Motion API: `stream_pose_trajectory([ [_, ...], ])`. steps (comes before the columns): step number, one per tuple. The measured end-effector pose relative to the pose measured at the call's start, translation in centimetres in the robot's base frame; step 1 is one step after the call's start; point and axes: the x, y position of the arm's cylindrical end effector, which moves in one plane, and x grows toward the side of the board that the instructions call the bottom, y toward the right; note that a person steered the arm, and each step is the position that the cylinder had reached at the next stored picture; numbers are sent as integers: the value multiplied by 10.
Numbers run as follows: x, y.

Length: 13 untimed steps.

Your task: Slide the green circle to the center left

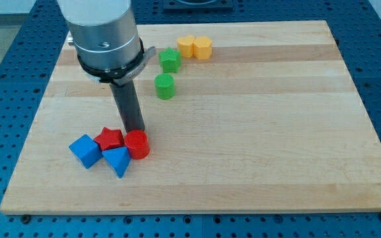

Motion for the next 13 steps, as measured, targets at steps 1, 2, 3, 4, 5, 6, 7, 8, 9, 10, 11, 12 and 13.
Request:
stream_pose_trajectory([
  [1, -7, 10],
  [2, -10, 81],
  [3, -11, 94],
  [4, -34, 93],
  [5, -84, 90],
  [6, -87, 90],
  [7, -96, 83],
  [8, -99, 69],
  [9, -99, 63],
  [10, -99, 60],
  [11, -97, 36],
  [12, -97, 34],
  [13, -97, 34],
])
